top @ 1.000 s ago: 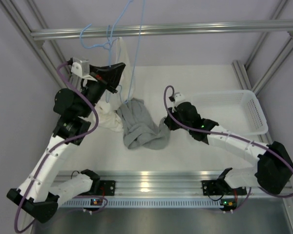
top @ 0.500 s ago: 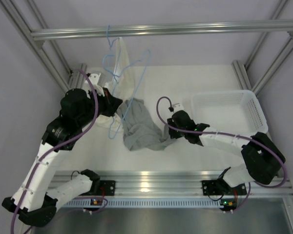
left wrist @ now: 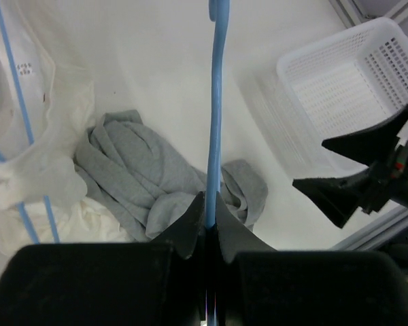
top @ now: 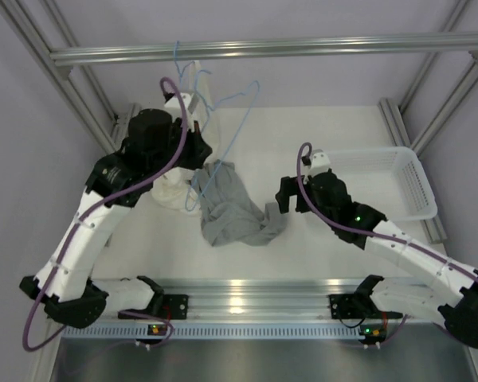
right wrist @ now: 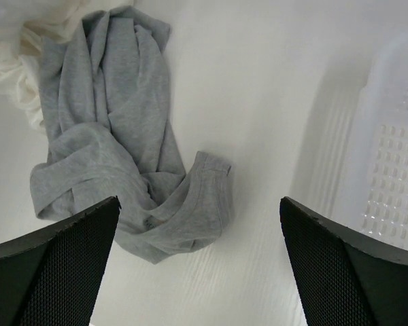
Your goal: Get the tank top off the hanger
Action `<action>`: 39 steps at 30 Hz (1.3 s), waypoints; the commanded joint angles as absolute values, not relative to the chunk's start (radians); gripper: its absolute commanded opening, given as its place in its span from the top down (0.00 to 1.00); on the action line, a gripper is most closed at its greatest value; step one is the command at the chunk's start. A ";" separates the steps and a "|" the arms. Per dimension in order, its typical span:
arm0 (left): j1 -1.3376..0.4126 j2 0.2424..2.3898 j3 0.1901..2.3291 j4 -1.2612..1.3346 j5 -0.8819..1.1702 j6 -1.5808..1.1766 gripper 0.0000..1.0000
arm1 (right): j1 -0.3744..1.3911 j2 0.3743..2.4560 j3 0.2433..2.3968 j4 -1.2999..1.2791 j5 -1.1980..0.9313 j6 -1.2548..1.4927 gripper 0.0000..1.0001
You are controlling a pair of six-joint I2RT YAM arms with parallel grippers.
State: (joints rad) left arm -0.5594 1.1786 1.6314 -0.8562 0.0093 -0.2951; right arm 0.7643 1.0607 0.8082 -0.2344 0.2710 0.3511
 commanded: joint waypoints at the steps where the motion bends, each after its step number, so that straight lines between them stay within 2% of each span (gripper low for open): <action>1: -0.644 1.307 1.799 -0.892 -0.194 -0.258 1.00 | 0.779 0.990 0.861 -0.334 0.305 0.345 0.01; 6: -0.660 1.531 2.083 -1.003 -0.380 -0.290 1.00 | 0.779 0.885 0.879 -0.391 0.319 0.336 0.01; 9: -0.660 1.598 2.140 -1.029 -0.469 -0.307 1.00 | 0.778 0.828 0.881 -0.423 0.325 0.334 0.01; 18: -0.637 1.769 2.331 -1.049 -0.457 -0.304 1.00 | 0.778 0.785 0.890 -0.457 0.348 0.319 0.01; 24: -0.571 1.824 2.347 -1.061 -0.373 -0.324 1.00 | 0.778 0.792 0.877 -0.456 0.337 0.324 0.01; 39: -0.546 1.930 2.378 -1.117 -0.307 -0.316 1.00 | 0.778 0.750 0.828 -0.422 0.314 0.330 0.01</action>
State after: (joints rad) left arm -0.5591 1.8965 2.3631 -1.0729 -0.3397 -0.3122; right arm 0.7650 0.7765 0.8463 -0.4343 0.3214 0.3332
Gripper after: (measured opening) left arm 0.036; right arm 0.993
